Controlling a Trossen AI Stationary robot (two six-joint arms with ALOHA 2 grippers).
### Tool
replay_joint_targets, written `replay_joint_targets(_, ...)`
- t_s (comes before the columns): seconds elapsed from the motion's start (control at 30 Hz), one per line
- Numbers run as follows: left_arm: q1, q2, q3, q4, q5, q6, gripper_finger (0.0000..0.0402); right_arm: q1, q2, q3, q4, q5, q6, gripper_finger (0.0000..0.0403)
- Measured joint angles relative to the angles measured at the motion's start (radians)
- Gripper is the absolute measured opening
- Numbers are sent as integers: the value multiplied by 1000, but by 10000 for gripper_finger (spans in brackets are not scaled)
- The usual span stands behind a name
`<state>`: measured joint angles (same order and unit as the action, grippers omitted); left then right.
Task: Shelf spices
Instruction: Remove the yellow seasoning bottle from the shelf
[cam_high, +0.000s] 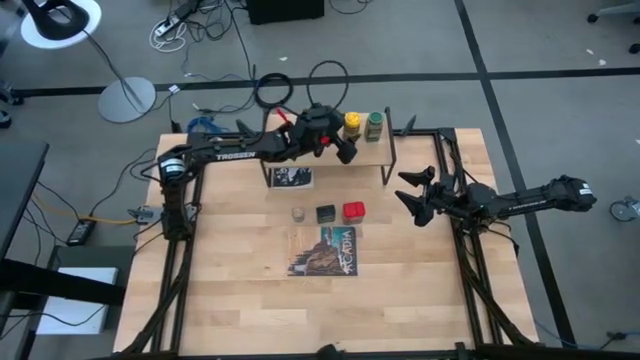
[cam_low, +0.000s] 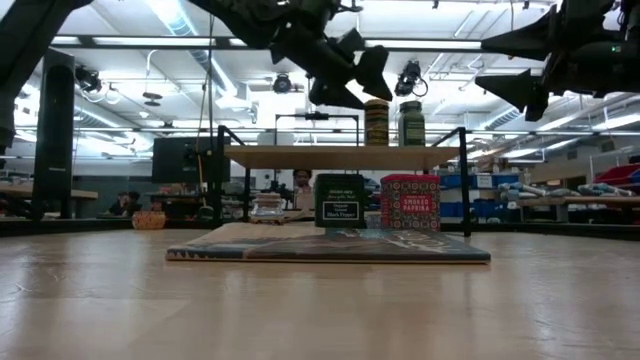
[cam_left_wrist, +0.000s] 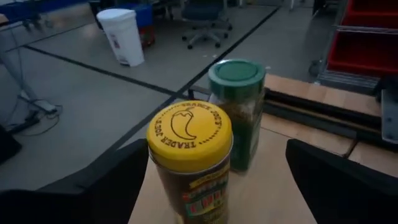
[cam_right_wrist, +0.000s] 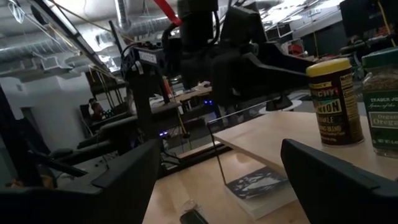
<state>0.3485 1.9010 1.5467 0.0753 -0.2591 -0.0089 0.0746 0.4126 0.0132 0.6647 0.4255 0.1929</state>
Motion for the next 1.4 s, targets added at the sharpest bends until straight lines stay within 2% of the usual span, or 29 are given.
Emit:
replay_joint_targets(0.4, 35, 102, 0, 131, 17, -55, 381, 0, 0, 0, -1, 0, 5, 336)
replay_joint_targets(0.57, 42, 102, 0, 195, 18, -51, 362, 0, 0, 0, -1, 1, 5, 336)
replay_joint_targets(0.7, 44, 102, 0, 214, 17, -51, 323, 0, 0, 0, 0, 1, 5, 336)
replay_joint_targets(0.9, 43, 102, 0, 216, 25, -49, 218, 0, 0, 0, 0, 1, 6, 336)
replay_joint_targets(0.97, 43, 101, 0, 221, 50, -49, 204, 0, 0, 0, -1, 1, 6, 336)
replay_joint_targets(1.17, 38, 54, 0, 168, 96, -49, 204, 0, 0, 0, -2, 1, 6, 335)
replay_joint_targets(1.4, 32, -137, -1, -107, 108, 0, 204, 0, 0, 0, -2, 1, 6, 329)
